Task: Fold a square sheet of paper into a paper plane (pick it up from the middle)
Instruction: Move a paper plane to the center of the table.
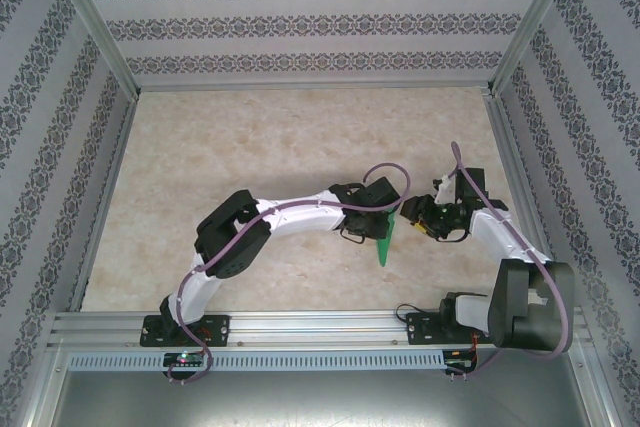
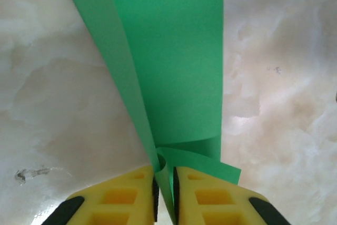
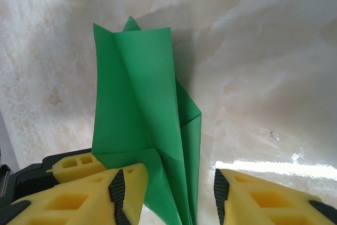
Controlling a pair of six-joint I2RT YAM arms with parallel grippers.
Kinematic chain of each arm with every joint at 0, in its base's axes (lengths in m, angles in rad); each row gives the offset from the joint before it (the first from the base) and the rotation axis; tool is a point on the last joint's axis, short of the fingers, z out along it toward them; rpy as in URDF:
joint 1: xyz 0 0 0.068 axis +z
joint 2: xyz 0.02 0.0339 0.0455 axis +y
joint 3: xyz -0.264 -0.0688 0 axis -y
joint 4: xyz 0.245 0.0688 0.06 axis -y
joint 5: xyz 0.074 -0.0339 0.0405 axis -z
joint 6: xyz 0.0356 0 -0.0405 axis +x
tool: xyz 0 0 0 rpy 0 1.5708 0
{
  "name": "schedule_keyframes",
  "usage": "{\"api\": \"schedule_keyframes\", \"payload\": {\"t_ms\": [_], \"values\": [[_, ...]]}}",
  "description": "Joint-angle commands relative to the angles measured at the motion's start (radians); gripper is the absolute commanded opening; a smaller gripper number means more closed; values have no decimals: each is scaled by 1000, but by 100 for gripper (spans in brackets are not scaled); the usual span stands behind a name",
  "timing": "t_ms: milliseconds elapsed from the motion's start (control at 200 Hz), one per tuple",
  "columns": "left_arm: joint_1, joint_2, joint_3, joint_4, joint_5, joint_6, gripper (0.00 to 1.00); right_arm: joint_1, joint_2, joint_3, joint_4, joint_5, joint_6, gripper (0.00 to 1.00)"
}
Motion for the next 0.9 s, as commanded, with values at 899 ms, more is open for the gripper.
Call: {"api": "schedule_keyframes", "payload": {"t_ms": [899], "values": [[68, -148, -246, 273, 134, -88, 8, 180, 101, -81, 97, -50, -13, 44]]}}
